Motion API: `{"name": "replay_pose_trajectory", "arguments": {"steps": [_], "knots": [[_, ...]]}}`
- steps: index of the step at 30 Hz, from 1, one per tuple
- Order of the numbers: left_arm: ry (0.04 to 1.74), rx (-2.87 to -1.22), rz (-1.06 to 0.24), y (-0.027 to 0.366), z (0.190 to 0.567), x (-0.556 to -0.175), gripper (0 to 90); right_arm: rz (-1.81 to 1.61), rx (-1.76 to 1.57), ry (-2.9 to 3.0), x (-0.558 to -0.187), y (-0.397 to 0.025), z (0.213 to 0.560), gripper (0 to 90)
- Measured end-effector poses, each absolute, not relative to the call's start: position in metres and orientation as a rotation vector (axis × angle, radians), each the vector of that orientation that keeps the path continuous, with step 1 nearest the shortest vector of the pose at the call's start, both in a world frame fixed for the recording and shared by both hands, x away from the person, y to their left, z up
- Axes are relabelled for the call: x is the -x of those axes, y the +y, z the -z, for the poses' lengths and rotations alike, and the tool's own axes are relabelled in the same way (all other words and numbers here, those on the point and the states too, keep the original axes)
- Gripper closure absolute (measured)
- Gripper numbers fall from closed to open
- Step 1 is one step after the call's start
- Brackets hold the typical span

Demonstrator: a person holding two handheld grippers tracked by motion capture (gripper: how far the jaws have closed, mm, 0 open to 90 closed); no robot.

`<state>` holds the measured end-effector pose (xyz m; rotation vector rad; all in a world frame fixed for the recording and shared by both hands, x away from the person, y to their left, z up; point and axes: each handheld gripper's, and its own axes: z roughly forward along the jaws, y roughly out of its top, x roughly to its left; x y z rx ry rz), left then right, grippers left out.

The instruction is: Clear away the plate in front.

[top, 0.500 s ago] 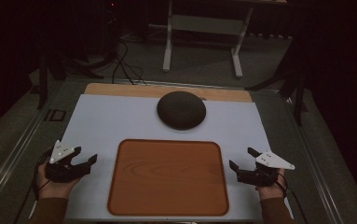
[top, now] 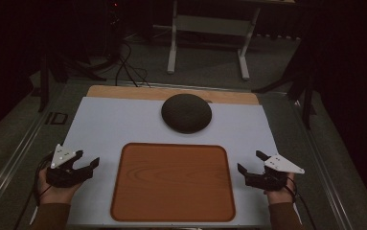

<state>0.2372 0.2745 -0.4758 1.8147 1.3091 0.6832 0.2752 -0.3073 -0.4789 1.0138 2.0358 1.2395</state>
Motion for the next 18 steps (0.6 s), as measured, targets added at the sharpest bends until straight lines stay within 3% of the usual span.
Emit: {"name": "replay_pose_trajectory", "arguments": {"steps": [18], "knots": [[1.253,-1.8,-0.686,0.255,0.463,-0.265,35.1,-1.257,-1.002,2.026,-0.275,-0.309,0.478,13.1]]}}
